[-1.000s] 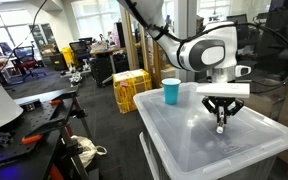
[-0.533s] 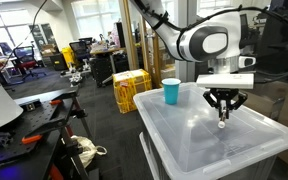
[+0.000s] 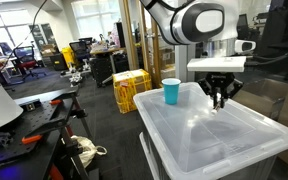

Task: Put the brown marker inside the cup

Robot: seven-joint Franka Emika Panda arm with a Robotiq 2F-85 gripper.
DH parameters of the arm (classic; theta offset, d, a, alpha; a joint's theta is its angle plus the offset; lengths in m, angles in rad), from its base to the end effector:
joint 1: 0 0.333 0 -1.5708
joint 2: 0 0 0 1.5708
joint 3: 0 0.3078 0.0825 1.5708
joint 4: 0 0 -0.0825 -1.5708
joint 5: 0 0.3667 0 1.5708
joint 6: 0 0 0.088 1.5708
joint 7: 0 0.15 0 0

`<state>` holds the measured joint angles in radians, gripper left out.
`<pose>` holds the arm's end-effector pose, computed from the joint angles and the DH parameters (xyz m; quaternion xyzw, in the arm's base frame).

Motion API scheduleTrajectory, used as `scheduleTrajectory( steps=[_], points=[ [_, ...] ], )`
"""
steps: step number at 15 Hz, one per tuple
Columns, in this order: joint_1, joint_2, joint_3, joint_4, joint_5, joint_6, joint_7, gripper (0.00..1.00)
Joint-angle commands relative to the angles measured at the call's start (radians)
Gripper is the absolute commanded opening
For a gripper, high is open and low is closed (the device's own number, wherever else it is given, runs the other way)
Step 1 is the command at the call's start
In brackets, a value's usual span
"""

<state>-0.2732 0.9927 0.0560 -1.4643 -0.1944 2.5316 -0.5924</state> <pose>0.6800 -0.1577 0.0580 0.9672 0.2486 0.0216 0.0481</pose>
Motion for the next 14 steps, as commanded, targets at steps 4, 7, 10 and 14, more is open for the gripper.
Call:
scheduleTrajectory(
  steps=[4,7,10,14],
  points=[
    [0.017,-0.195,0.011,-0.242,0.052,0.002,0.067,0.05],
    [0.031,-0.241,0.016,-0.303,0.067,-0.004,0.104,0.05],
    [0.04,-0.27,0.033,-0.349,0.091,-0.006,0.115,0.05],
    [0.047,-0.226,0.027,-0.304,0.081,-0.002,0.099,0.19]
  ],
)
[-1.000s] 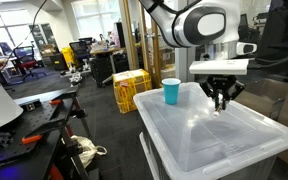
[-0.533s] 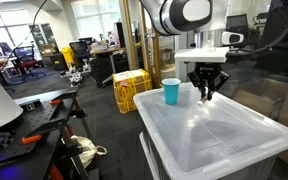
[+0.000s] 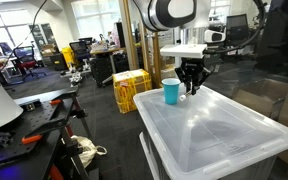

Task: Put the brown marker inside the cup

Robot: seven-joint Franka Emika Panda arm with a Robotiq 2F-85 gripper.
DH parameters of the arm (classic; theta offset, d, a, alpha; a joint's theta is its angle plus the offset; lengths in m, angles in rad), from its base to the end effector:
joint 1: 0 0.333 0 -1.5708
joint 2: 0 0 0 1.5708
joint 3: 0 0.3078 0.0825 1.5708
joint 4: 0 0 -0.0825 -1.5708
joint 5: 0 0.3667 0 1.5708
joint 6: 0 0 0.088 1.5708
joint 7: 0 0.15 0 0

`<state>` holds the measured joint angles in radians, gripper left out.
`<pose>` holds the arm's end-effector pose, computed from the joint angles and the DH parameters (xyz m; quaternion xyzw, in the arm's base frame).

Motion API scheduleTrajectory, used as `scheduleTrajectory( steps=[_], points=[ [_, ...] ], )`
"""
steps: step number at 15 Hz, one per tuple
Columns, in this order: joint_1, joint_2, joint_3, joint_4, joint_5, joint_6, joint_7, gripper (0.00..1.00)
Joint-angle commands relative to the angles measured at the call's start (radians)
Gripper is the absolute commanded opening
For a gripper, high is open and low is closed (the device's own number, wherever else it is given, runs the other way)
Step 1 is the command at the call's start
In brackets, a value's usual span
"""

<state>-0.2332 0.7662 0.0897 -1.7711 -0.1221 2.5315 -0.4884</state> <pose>0.6300 -0.0938 0.0939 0.9780 0.2085 -0.0016 0.0035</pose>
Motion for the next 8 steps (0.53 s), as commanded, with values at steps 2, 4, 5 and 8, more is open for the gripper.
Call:
scheduleTrajectory(
  steps=[2,4,5,8],
  points=[
    [0.006,-0.001,-0.007,-0.001,0.009,-0.002,-0.005,0.05],
    [0.007,-0.001,0.004,-0.02,0.034,0.046,0.026,0.05],
    [0.015,-0.003,0.001,-0.036,0.039,0.084,0.047,0.05],
    [0.041,-0.006,-0.012,-0.077,0.049,0.209,0.119,0.05]
  ],
)
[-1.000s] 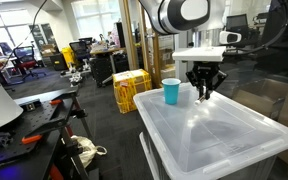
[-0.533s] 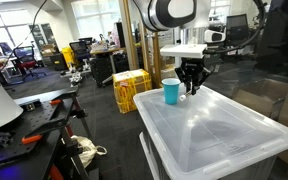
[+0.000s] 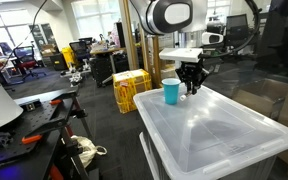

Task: Put the brown marker inside the cup

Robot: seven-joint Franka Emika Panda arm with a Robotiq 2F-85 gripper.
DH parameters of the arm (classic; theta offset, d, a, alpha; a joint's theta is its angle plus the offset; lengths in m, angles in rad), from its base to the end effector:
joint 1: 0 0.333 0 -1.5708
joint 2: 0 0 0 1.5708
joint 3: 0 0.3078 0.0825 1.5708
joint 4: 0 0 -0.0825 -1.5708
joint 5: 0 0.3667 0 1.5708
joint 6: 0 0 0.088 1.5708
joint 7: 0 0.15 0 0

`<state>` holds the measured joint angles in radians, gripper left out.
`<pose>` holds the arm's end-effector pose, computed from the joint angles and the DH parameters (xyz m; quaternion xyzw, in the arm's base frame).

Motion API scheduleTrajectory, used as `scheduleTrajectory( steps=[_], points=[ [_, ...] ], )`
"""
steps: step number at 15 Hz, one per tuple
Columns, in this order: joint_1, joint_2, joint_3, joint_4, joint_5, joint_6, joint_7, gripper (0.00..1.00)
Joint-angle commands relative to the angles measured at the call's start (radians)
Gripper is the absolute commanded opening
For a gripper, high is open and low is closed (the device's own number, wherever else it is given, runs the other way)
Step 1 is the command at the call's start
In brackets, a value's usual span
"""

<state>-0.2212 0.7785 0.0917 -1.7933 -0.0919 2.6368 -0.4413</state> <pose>0.6350 -0.0833 0.0879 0.9830 0.1800 0.0357 0.0020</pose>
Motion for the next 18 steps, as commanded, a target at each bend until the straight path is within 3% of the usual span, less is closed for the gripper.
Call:
scheduleTrajectory(
  steps=[1,7,18],
  points=[
    [0.047,-0.019,-0.027,-0.071,0.011,0.149,0.109,0.05],
    [0.174,-0.034,-0.15,-0.151,-0.019,0.359,0.295,0.05],
    [0.596,0.022,-0.587,-0.231,0.065,0.617,0.589,0.05]
  ],
)
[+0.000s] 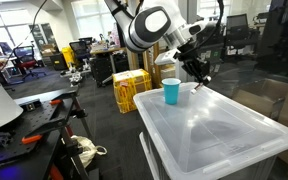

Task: Put the brown marker inside the cup

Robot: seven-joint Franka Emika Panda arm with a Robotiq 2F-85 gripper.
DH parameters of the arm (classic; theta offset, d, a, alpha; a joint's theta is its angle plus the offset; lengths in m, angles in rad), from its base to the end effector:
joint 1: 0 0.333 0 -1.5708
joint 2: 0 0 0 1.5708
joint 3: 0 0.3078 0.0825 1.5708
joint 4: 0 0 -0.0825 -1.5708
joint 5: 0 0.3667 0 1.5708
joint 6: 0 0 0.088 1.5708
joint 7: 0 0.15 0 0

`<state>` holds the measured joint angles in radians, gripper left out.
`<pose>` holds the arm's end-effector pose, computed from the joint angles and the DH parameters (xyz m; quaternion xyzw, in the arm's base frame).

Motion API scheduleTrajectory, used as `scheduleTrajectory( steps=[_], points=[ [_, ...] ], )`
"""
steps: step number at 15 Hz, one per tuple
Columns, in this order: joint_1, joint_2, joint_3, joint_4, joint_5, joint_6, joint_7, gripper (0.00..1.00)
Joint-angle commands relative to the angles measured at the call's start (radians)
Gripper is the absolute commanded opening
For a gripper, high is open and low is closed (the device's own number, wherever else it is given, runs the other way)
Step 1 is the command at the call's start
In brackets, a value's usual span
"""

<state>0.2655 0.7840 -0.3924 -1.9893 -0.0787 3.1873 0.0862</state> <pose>0.6338 -0.0673 0.1097 0.9659 0.0179 0.2218 0.1324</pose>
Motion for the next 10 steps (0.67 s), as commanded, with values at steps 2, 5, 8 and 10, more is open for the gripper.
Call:
scheduleTrajectory(
  steps=[2,5,8,10],
  points=[
    [0.176,0.041,-0.164,-0.042,0.106,0.092,0.087,0.05],
    [0.254,0.082,-0.229,-0.047,0.199,0.118,0.111,0.05],
    [0.329,0.136,-0.291,-0.044,0.302,0.138,0.141,0.05],
    [0.375,0.184,-0.333,-0.035,0.378,0.156,0.17,0.05]
  ],
)
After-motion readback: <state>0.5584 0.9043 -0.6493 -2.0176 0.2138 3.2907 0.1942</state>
